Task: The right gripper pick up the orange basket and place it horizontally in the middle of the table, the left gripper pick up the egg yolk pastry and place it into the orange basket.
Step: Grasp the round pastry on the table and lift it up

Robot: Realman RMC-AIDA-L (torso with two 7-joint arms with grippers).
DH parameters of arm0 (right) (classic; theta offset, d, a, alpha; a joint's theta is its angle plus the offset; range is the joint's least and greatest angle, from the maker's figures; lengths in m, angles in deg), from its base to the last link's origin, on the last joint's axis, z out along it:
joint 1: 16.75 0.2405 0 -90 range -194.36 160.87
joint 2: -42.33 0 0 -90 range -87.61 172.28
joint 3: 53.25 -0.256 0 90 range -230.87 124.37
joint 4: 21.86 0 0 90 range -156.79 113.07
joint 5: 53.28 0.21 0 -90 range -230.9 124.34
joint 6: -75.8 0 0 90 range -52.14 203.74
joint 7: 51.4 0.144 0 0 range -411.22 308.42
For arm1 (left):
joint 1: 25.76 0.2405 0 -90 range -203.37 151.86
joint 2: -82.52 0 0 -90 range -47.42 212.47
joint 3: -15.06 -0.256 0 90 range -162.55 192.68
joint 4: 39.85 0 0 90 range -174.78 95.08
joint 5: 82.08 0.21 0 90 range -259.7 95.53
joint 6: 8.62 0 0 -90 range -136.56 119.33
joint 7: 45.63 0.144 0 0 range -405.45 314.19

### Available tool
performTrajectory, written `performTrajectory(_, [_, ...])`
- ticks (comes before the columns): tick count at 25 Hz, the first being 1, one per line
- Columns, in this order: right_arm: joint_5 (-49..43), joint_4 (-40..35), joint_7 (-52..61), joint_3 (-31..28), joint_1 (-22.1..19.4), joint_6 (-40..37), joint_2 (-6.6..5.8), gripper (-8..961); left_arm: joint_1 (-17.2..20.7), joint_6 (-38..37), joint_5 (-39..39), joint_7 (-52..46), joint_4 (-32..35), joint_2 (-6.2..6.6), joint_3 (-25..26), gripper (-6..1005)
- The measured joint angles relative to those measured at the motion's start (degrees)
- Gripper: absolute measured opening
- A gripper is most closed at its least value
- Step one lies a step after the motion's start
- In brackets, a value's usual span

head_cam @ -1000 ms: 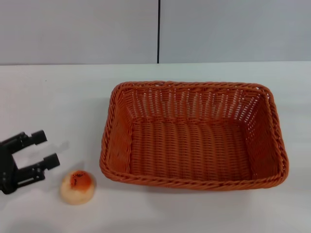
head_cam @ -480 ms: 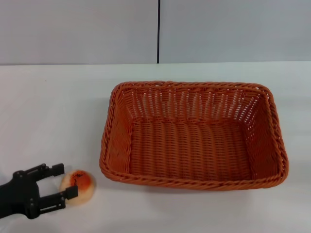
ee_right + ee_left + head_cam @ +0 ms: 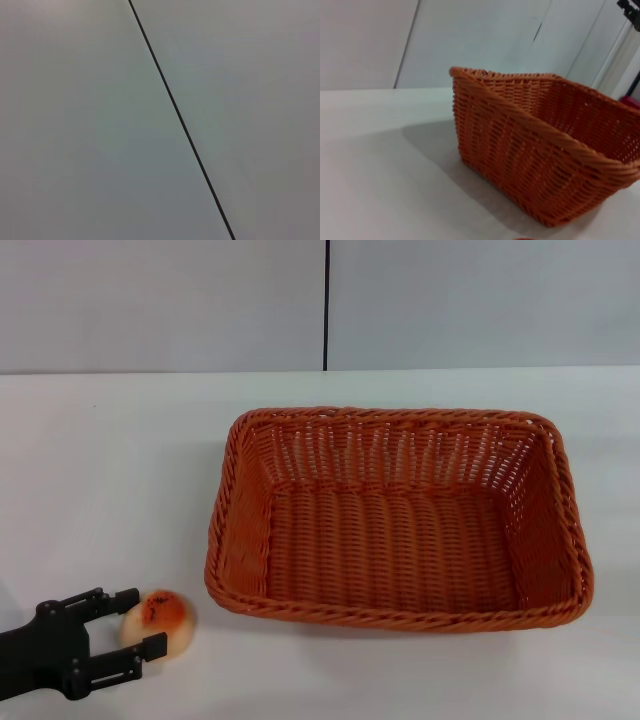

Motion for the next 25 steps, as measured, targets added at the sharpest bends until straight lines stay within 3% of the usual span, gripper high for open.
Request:
performTrajectory(6, [0.0,0.1,0.0,-0.1,-0.2,0.0,0.01,586,-0.6,0.4,0.1,1.0,0.4,-0.04,-2.0,773])
performTrajectory(19, [0.0,1.5,-1.2,-0.1,-0.5,0.2,-0.18,586,-1.9,0.4,-0.4,4.6,0.4,0.23,-0.7,222])
performTrajectory(25, [0.0,1.7,-1.3,-0.1,-0.5,0.2,-0.26,586,-2.4,-1.6,-0.6,4.7,0.6,0.61,7.1,177])
